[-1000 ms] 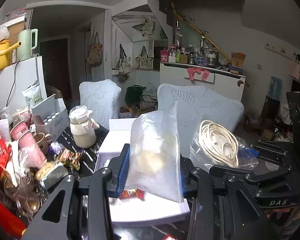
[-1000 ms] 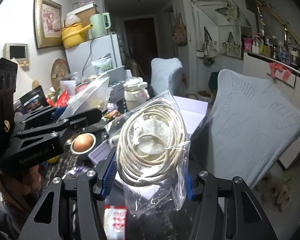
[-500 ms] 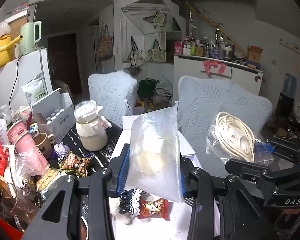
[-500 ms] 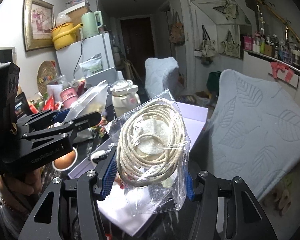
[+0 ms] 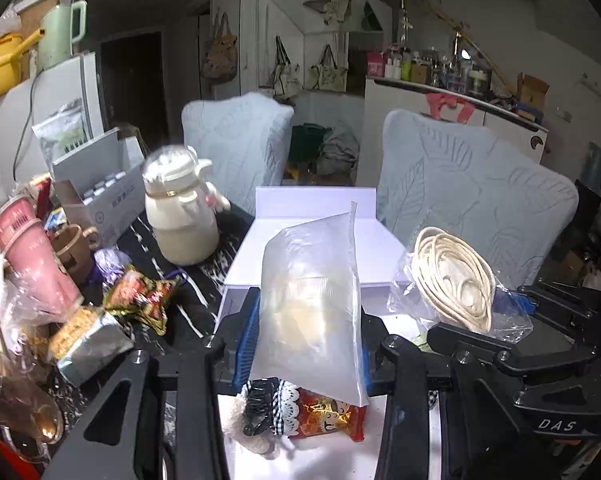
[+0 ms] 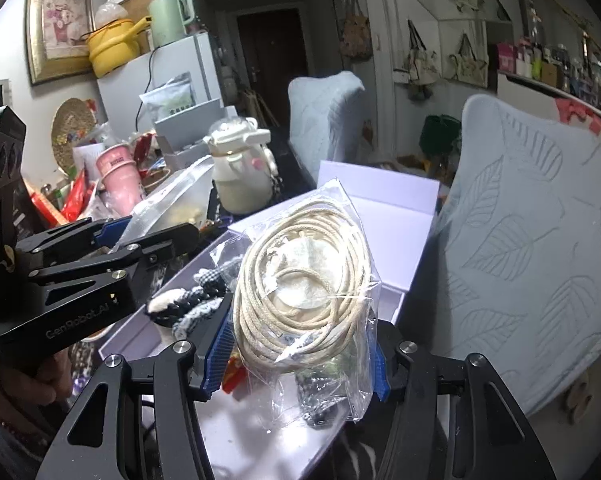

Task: Organize soft objects
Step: 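Lift the plastic bag and cord bag with both tools and carry them over the box, then open both tools to drop the plastic bag and cord bag into the box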

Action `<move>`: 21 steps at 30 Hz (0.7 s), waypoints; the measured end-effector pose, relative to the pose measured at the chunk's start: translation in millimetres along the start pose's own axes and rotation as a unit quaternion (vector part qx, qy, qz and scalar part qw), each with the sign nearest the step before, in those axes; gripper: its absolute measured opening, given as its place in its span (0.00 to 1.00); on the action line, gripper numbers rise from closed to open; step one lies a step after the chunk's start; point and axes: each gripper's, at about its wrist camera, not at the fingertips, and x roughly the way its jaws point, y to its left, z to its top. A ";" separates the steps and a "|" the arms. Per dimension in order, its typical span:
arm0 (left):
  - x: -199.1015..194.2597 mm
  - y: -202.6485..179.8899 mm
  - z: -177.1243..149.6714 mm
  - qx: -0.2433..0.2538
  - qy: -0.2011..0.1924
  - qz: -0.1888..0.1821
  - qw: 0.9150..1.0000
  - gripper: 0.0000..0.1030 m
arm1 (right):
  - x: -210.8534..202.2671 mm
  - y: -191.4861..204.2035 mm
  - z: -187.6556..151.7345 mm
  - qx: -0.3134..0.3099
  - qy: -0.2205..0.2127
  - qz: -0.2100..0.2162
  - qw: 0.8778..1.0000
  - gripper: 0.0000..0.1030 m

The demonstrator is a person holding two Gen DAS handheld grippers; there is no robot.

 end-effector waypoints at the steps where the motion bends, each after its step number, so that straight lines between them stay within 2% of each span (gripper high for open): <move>1: 4.2 -0.7 -1.3 0.000 0.007 -0.001 1.000 0.38 | 3.4 -0.9 -0.7 0.003 0.000 0.003 1.000 0.54; 4: 16.3 -3.1 -6.2 0.006 0.024 -0.003 1.000 0.38 | 13.3 -4.1 -4.3 0.012 0.006 0.008 1.000 0.54; 10: 42.1 -2.4 -17.6 0.001 0.065 -0.007 0.998 0.38 | 32.0 -7.4 -12.5 0.012 0.024 -0.008 1.000 0.54; 13: 50.8 -2.0 -23.4 0.001 0.081 -0.005 0.997 0.38 | 37.4 -10.8 -17.3 0.017 0.030 0.005 0.999 0.55; 21: 62.0 0.5 -29.6 0.004 0.097 0.011 0.995 0.38 | 50.4 -5.8 -22.1 0.009 0.062 -0.019 0.998 0.58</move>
